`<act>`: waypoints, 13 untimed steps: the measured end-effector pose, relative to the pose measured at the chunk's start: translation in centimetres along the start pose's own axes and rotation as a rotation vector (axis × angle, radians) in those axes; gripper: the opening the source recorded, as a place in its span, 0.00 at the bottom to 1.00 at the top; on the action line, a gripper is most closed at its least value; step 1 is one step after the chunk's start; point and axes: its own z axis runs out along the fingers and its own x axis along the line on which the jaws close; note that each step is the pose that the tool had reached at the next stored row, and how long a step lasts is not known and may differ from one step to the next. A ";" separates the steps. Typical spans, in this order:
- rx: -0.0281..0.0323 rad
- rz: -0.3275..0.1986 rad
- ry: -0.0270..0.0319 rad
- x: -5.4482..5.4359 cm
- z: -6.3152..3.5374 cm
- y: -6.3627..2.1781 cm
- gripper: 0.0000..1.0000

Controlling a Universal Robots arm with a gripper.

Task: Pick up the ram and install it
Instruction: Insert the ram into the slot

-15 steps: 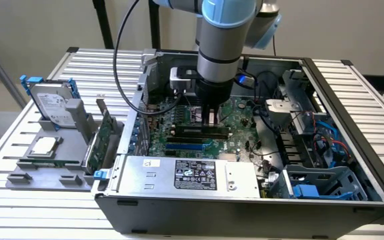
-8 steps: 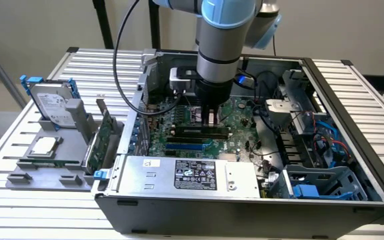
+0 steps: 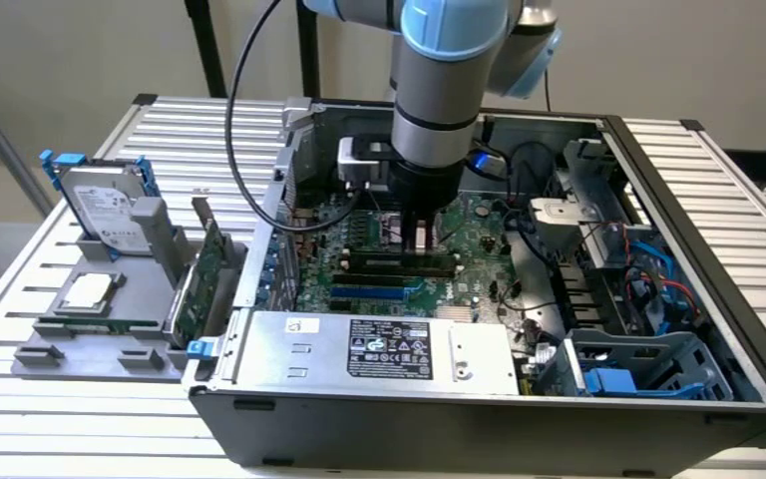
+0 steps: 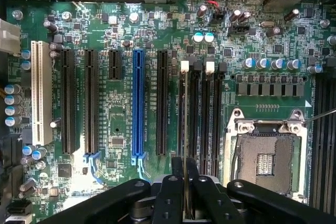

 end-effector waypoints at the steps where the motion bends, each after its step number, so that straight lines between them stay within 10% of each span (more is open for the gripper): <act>1: 0.0000 0.000 -0.0001 0.0 0.06 0.00 0.00; 3: -0.0001 0.000 0.0002 0.0 0.12 0.00 0.00; 4: -0.0002 0.000 0.0003 0.0 0.13 0.00 1.00; 13: -0.0001 0.000 -0.0001 -0.1 -1.75 0.03 1.00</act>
